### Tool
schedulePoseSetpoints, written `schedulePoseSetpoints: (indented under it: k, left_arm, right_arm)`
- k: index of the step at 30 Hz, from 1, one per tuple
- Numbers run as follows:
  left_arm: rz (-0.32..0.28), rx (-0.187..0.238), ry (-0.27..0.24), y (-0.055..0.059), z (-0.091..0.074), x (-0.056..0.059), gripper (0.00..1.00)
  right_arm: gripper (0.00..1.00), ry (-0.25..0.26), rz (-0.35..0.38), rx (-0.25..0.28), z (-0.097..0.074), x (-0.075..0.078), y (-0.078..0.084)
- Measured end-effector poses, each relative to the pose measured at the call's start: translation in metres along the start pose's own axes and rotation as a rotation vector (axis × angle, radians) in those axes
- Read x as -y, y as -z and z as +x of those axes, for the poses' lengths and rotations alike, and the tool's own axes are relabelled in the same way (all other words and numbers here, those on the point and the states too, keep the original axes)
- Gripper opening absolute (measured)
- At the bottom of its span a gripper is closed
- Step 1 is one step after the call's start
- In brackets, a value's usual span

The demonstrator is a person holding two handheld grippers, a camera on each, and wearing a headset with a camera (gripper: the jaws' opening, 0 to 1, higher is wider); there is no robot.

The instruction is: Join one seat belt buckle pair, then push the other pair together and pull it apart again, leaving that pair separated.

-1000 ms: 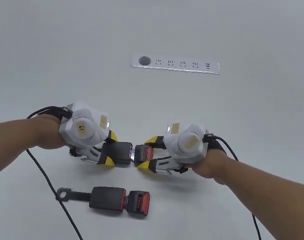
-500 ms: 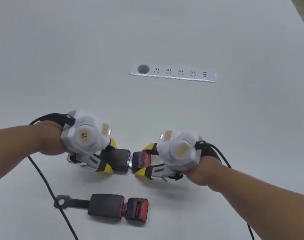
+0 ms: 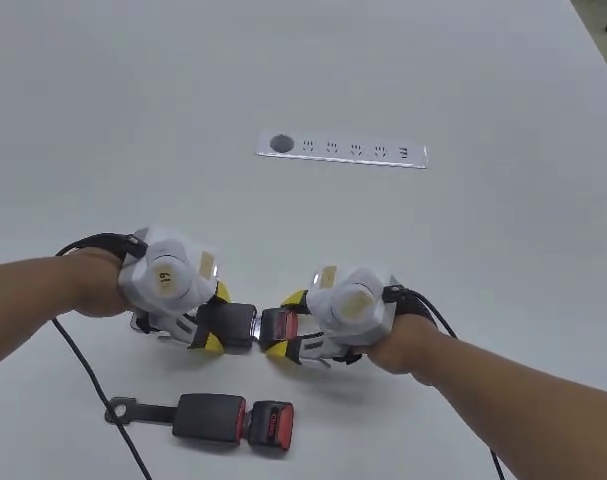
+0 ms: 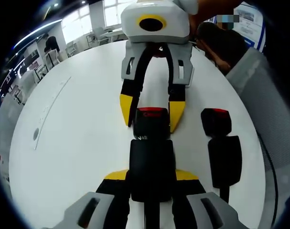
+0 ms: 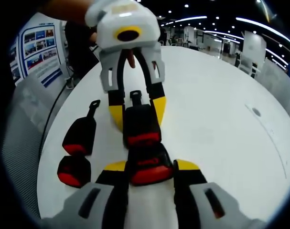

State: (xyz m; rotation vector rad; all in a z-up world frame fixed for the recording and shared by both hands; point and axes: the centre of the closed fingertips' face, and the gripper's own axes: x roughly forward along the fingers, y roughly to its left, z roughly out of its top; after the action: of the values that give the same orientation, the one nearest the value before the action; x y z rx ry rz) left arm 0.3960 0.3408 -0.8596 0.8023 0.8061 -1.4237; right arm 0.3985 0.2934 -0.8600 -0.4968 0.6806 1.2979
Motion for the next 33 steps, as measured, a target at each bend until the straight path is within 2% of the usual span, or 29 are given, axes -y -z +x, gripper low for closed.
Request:
schedulePoseSetpoints:
  k: [15,27,33]
  left_arm:
    - [-0.011,0.006,-0.002,0.000,0.000,0.000,0.35]
    - [-0.019,0.003,-0.005,-0.002,0.000,0.001,0.35]
    - [-0.030,0.008,-0.009,-0.003,0.000,0.002,0.35]
  right_arm:
    - [0.37,-0.003,0.010,0.004,-0.005,0.002,0.004]
    - [0.37,0.002,0.011,0.007,-0.020,0.004,0.019]
    - [0.37,0.027,0.043,0.018,-0.036,0.010,0.036]
